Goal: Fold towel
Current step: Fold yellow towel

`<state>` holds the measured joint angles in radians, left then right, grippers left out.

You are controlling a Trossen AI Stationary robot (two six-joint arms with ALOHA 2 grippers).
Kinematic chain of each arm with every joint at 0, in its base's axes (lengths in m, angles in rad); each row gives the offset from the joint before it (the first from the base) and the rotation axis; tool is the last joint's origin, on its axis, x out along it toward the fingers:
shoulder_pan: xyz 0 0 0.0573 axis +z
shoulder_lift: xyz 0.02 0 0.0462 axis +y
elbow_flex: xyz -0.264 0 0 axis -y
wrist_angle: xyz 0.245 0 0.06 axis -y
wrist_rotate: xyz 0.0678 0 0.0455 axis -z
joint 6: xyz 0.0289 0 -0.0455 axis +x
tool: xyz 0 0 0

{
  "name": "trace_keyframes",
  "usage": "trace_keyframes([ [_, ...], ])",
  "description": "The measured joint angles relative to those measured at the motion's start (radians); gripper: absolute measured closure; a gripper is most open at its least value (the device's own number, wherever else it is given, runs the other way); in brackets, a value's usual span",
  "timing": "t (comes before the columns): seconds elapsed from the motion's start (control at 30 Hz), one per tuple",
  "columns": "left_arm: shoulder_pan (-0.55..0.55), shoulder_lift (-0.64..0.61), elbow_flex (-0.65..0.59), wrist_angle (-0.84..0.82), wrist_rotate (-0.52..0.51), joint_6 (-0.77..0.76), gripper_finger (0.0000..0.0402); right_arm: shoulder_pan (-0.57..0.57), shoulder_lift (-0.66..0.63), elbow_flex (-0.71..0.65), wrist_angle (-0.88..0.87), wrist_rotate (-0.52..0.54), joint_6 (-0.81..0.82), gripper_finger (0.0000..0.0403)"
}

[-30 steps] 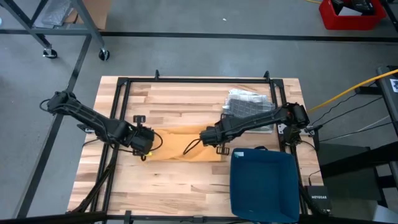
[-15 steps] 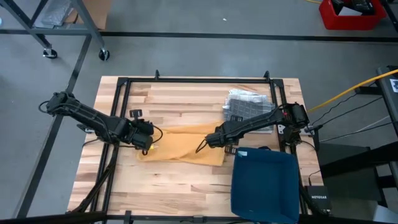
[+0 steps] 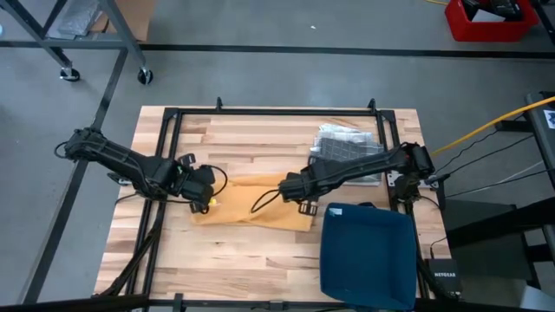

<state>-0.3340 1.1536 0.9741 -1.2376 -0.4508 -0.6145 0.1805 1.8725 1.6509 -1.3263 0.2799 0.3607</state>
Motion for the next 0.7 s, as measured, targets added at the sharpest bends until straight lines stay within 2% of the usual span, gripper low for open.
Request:
trace_keyframes([
  [0.17,0.0,0.002,0.0,0.0,0.032,-0.032,0.0331,0.027,0.0,0.055,0.1,-0.099,0.007,0.0274],
  [0.33,0.0,0.002,0.0,0.0,0.123,-0.066,0.0289,0.047,0.01,0.055,0.234,-0.07,0.038,0.0274],
  [0.5,-0.018,0.002,0.0,0.018,0.24,-0.131,0.0257,0.049,0.039,0.031,0.272,-0.063,0.055,0.0274],
  [0.7,-0.084,0.005,-0.001,0.1,0.254,-0.137,0.0243,0.048,0.077,-0.019,0.307,-0.068,0.065,0.0274],
])
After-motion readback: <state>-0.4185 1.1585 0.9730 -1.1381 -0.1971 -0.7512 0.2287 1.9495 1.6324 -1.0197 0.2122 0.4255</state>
